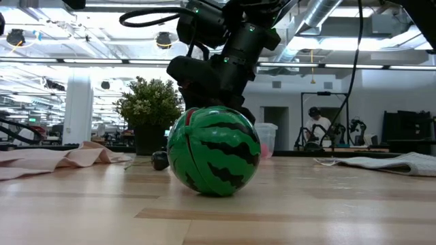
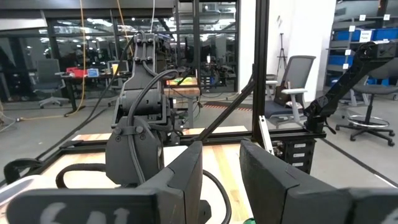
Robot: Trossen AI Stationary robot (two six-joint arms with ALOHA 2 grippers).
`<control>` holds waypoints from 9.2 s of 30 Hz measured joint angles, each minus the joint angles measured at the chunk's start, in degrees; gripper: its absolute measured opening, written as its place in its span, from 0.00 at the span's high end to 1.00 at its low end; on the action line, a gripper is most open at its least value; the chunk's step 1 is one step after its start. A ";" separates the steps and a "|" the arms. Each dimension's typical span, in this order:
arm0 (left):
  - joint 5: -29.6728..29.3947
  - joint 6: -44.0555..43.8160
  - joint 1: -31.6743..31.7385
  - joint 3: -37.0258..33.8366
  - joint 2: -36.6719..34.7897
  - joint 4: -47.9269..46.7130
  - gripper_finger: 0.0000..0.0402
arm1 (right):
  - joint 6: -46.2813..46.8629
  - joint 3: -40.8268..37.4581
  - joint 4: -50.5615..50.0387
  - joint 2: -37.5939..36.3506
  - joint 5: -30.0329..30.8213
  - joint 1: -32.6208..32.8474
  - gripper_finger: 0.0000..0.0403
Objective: Pick and placing Produce into tupperware
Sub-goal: Put the blackberry into the transparent bin, then put the black cherry into the transparent bin
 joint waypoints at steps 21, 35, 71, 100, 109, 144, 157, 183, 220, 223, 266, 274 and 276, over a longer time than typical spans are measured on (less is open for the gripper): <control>0.00 -0.31 0.00 0.01 -0.01 -0.02 0.76 | 2.42 0.00 -1.64 0.02 2.67 0.11 0.29; 0.01 -0.31 -0.01 0.02 -0.01 -0.04 0.76 | 3.52 -0.01 -1.93 0.02 3.10 1.29 0.29; 0.02 -0.31 0.00 0.02 0.00 -0.04 0.76 | 4.83 0.00 -2.04 0.00 3.29 2.10 0.84; 0.00 0.09 0.00 0.02 0.00 -0.06 0.76 | 5.99 -0.07 -0.24 0.13 8.91 4.85 0.38; 0.00 0.09 0.04 0.02 0.64 0.09 0.76 | 8.06 0.30 2.28 2.49 11.84 5.05 0.40; 0.02 -1.18 2.03 0.02 1.90 0.31 0.76 | 5.98 -0.01 1.35 -0.13 14.76 3.67 0.76; 0.32 -1.19 2.03 0.02 1.90 0.13 0.76 | 4.34 0.04 -11.43 -10.53 23.92 -2.61 0.75; 0.55 -2.19 2.01 0.02 1.90 -1.01 0.76 | -1.01 -0.05 -13.38 -11.80 11.39 -27.40 0.46; -9.31 -24.92 7.24 0.00 9.56 -14.95 0.76 | -6.06 -8.64 1.12 -33.25 24.43 14.97 0.27; -7.77 -25.90 7.94 0.00 10.63 -15.14 0.76 | -8.95 -15.10 10.88 -34.26 24.57 20.96 0.27; 8.01 -38.92 14.93 3.28 52.52 0.10 0.76 | -20.44 -33.33 48.03 -36.26 23.71 37.51 0.27; 9.71 -36.23 13.68 3.28 52.50 2.07 0.74 | -19.56 -33.33 47.51 -36.26 23.68 37.23 0.27; 9.64 -35.98 13.68 3.28 52.50 2.51 0.72 | -19.51 -33.34 47.32 -36.24 23.68 37.13 0.27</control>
